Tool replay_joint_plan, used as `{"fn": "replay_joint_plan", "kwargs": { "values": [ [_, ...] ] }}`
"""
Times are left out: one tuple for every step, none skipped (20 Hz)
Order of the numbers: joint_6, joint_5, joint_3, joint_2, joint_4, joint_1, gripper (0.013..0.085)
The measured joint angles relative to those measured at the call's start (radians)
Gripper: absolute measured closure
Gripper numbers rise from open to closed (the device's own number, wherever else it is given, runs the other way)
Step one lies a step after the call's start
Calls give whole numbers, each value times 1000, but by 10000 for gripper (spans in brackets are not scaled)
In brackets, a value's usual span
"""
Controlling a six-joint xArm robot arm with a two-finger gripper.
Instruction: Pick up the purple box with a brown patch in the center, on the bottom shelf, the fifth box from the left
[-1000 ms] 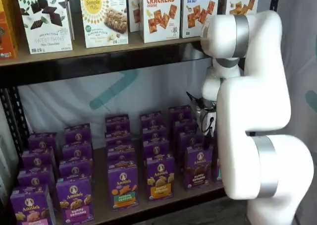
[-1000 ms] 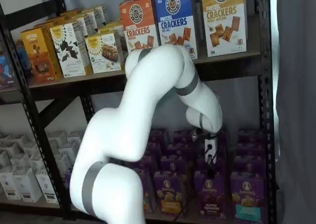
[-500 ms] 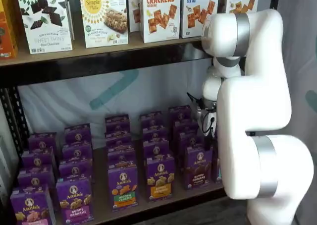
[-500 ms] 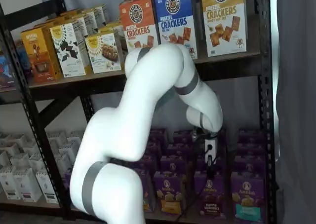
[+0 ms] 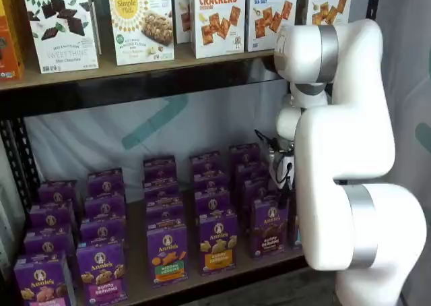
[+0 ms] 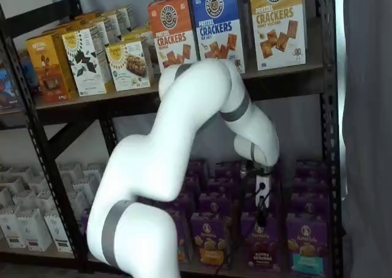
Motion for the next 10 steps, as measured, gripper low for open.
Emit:
{"fn": "replay_joint_plan", "kwargs": {
  "values": [
    [-6, 7, -9, 6, 5, -2, 130],
    [-10, 14, -18, 12, 9, -4, 130],
    [-17, 19, -27, 18, 15, -6, 130],
    [-25, 23, -40, 28, 23, -7, 130],
    [-29, 27, -51, 35, 29, -9, 130],
    [-36, 35, -68, 46, 36, -10, 130],
    [-39, 42, -85, 57, 39, -11, 130],
    [-39, 46, -98, 65, 39, -12, 130],
    [-36, 49, -110, 74, 36, -12, 130],
    [-31, 49, -121, 82, 30, -12, 130]
  ]
}}
